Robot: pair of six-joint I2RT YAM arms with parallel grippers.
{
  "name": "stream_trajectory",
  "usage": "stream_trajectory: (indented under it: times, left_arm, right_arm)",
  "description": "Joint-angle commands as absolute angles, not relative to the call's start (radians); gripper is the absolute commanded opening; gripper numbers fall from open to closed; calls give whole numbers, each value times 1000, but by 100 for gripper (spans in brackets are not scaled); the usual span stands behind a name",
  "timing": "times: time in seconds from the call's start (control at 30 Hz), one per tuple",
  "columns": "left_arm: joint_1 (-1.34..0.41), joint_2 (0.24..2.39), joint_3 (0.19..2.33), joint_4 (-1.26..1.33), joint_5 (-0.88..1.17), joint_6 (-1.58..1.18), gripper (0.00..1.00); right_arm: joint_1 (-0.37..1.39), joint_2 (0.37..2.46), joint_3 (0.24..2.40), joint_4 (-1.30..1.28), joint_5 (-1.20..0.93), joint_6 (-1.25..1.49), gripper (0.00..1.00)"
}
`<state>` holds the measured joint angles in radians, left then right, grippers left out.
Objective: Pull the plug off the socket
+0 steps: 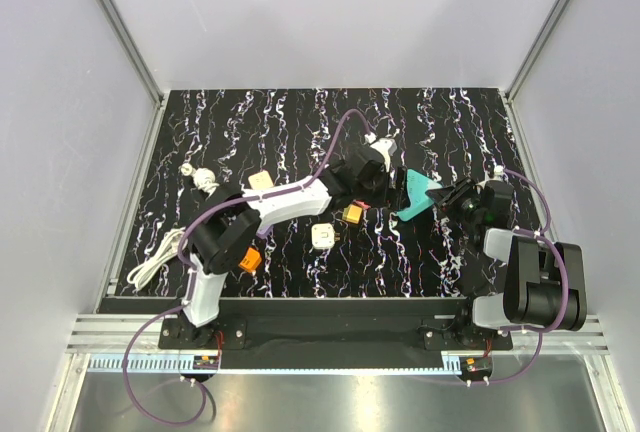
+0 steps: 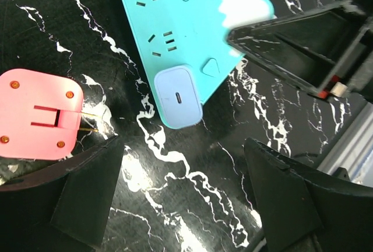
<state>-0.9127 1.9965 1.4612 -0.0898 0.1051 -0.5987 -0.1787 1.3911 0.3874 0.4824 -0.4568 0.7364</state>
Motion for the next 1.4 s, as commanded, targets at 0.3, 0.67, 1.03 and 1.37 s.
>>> stream_trajectory:
  times: [0.3,0.67,1.03,1.37]
  left_arm:
    - [-914,2077,1568,-48,126,-560,84]
    - [-914,2100,1582,-34,140,-575,68]
    - [-914,2117,1601,-34,167,-600,59]
    - [-922,2138,1647,-28,189,-614,26]
  right_arm:
    - [-183,1404,385,448,-433,687,0]
    - [-181,1402,379,456,-431,689,0]
    - [-175,1402,382,454,-428,687,0]
    - [-172,1399,382,453,-423,687,0]
